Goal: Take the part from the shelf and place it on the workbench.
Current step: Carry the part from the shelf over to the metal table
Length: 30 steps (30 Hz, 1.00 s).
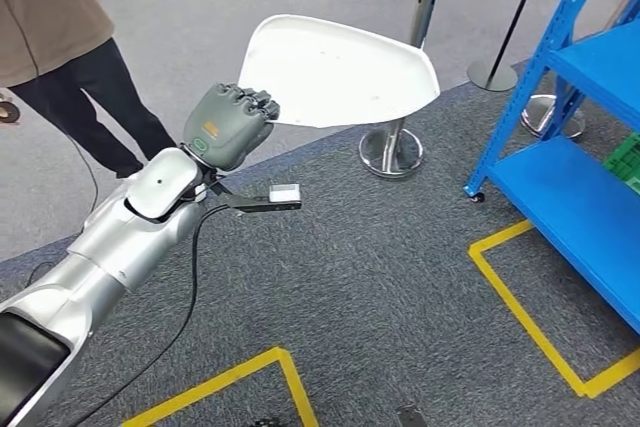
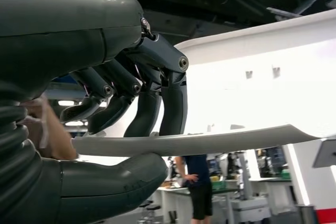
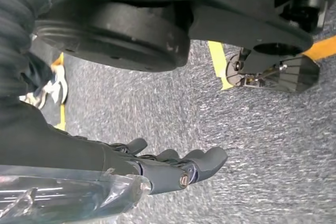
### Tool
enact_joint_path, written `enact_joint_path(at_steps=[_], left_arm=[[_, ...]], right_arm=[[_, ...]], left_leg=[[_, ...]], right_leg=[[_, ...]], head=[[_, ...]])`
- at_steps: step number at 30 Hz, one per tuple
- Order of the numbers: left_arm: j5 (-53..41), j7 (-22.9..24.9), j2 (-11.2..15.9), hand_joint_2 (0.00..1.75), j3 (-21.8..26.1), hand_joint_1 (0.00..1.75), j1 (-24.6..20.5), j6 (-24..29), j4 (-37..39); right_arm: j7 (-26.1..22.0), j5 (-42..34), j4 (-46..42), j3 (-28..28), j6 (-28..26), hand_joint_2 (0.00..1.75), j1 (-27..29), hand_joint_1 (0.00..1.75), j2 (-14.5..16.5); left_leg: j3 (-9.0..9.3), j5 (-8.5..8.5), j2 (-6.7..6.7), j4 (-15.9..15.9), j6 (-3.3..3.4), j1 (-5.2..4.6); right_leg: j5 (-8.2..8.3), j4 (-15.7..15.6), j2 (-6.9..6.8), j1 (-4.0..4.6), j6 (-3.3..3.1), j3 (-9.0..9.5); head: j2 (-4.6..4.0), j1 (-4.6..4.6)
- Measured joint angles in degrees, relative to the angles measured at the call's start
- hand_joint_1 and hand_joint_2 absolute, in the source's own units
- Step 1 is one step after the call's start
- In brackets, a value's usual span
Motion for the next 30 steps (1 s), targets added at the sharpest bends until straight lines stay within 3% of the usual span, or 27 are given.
enact_joint_path(at_steps=[1,3,5,7,9,11,13,14,15,16,18,20,21,22,23,25,27,29,30], left_arm=[[0.0,0.0,0.01,1.75,0.02,1.75,-0.01,-0.01,0.0],[-0.01,0.0,-0.02,1.75,0.04,1.75,-0.23,-0.01,0.0],[-0.02,0.0,-0.15,1.75,0.05,1.75,-0.52,-0.03,0.0],[-0.02,0.0,-0.13,1.75,0.06,1.75,-0.66,-0.04,0.01],[-0.01,0.0,0.06,1.75,0.1,1.75,-0.82,0.01,0.01],[0.0,-0.01,0.04,1.75,0.12,1.75,-1.01,0.07,0.0],[0.0,-0.03,0.02,1.75,0.07,1.75,-0.99,0.08,0.01],[0.0,-0.05,0.05,1.75,0.05,1.75,-0.95,0.08,0.02],[0.0,-0.07,0.08,1.75,0.04,1.75,-0.93,0.08,0.02],[0.0,-0.08,0.09,1.75,0.05,1.75,-0.94,0.08,0.02],[0.0,-0.09,0.09,1.75,0.07,1.75,-1.03,0.08,0.02],[0.0,-0.09,0.08,1.75,0.07,1.75,-1.13,0.07,0.02],[0.0,-0.09,0.11,1.75,0.07,1.75,-1.15,0.05,0.02],[0.0,-0.09,0.21,1.75,0.08,1.75,-1.14,0.03,0.02],[0.0,-0.09,0.34,1.75,0.09,1.75,-1.14,0.02,0.02],[0.0,-0.09,0.53,1.75,0.11,1.75,-1.31,0.0,0.02],[0.0,-0.09,0.54,1.75,0.09,1.75,-1.46,-0.04,0.02],[0.0,-0.09,0.54,1.75,0.05,1.75,-1.34,-0.09,0.02],[0.0,-0.1,0.54,1.75,0.04,1.75,-1.28,-0.12,0.02]], right_arm=[[0.01,0.08,0.0,0.01,-0.01,1.75,-0.02,0.0,0.0],[0.01,0.21,0.0,0.02,-0.02,1.75,-0.04,0.0,0.0],[0.02,0.41,-0.01,0.02,-0.03,1.75,-0.05,0.0,0.0],[0.05,0.63,-0.02,0.04,-0.04,1.75,-0.17,0.0,0.0],[0.1,0.72,-0.01,0.09,-0.04,1.75,-0.39,0.0,0.01],[0.11,0.7,0.0,0.11,-0.04,1.75,-0.51,0.0,0.02],[0.08,0.68,0.0,0.11,-0.04,1.75,-0.78,0.0,0.02],[0.08,0.67,0.0,0.11,-0.04,1.75,-0.95,0.0,0.02],[0.11,0.68,0.0,0.12,-0.05,1.75,-1.09,0.0,0.02],[0.18,0.69,-0.01,0.12,-0.08,1.75,-1.09,0.0,0.02],[0.33,0.68,-0.01,0.11,-0.13,1.75,-0.89,0.0,0.01],[0.39,0.68,0.01,0.11,-0.13,1.75,-0.77,0.0,0.05],[0.39,0.68,0.02,0.11,-0.11,1.75,-0.78,0.0,0.07],[0.39,0.67,0.02,0.12,-0.08,1.75,-0.81,0.0,0.11],[0.4,0.65,0.02,0.11,-0.05,1.75,-0.84,0.0,0.14],[0.4,0.6,0.01,0.11,0.0,1.75,-0.83,0.0,0.19],[0.4,0.54,0.0,0.1,0.01,1.75,-0.7,0.0,0.19],[0.4,0.53,0.0,0.1,0.03,1.75,-0.59,0.0,0.18],[0.4,0.53,0.0,0.1,0.05,1.75,-0.6,0.0,0.19]], left_leg=[[1.69,1.67,0.48,-2.9,0.03,0.02],[6.02,4.43,3.1,-10.5,0.25,-0.18],[8.1,5.02,4.75,-14.5,0.98,-0.5],[8.04,4.9,3.57,-14.85,1.88,-0.59],[8.08,5.0,2.23,-14.96,2.6,-0.4],[8.13,5.12,0.98,-15.01,3.19,-0.21],[8.13,5.15,-0.42,-15.01,3.41,-0.22],[8.14,5.16,-1.19,-15.01,3.42,-0.23],[8.19,5.17,-1.97,-15.0,3.41,-0.22],[8.26,5.17,-2.8,-14.99,3.37,-0.19],[8.23,5.21,-4.38,-14.88,3.04,-0.13],[7.66,5.49,-5.7,-14.76,2.36,0.02],[7.33,5.72,-6.31,-14.79,1.93,0.14],[7.08,5.96,-6.87,-14.93,1.52,0.35],[6.88,5.95,-6.45,-14.94,1.21,0.4],[5.63,4.31,-3.76,-12.75,0.82,0.22],[2.5,0.79,-0.95,-6.24,0.58,0.07],[-0.48,-1.31,-0.32,0.03,0.34,0.13],[-0.75,-0.93,-0.2,0.7,0.25,0.17]], right_leg=[[-0.05,0.01,-0.67,0.0,0.08,0.05],[-0.31,0.15,-1.81,0.28,0.46,0.13],[-0.6,0.27,-2.91,0.73,0.97,0.18],[-0.88,0.22,-4.13,0.82,1.46,0.37],[-2.13,1.74,-2.59,0.53,2.06,-0.08],[-5.18,7.74,0.7,0.31,2.4,-2.82],[-8.02,15.35,1.97,0.31,2.44,-6.7],[-8.18,17.23,2.09,0.32,2.42,-7.85],[-7.16,16.81,2.16,0.3,2.34,-7.93],[-5.2,14.21,2.42,0.25,2.22,-6.92],[-1.07,6.28,4.8,-0.11,2.08,-3.44],[0.28,1.52,7.22,-0.45,2.16,-1.36],[0.09,0.97,7.58,-0.45,2.1,-1.15],[0.14,0.78,7.04,-0.35,1.88,-1.14],[0.31,0.61,6.44,-0.29,1.52,-1.13],[0.62,0.17,5.06,-0.27,0.8,-0.95],[0.65,0.02,3.57,-0.14,0.46,-0.89],[0.55,0.03,1.91,-0.06,0.35,-0.89],[0.5,0.03,1.1,-0.06,0.33,-0.88]], head=[[0.0,-0.01],[0.0,-0.09],[0.0,-0.08],[0.0,0.02],[0.0,0.12],[0.0,0.34],[0.0,0.51],[0.0,0.55],[0.0,0.56],[0.0,0.56],[0.0,0.58],[0.0,0.56],[0.0,0.55],[0.0,0.54],[0.0,0.53],[0.0,0.26],[0.0,-0.01],[0.0,-0.03],[0.0,-0.04]])
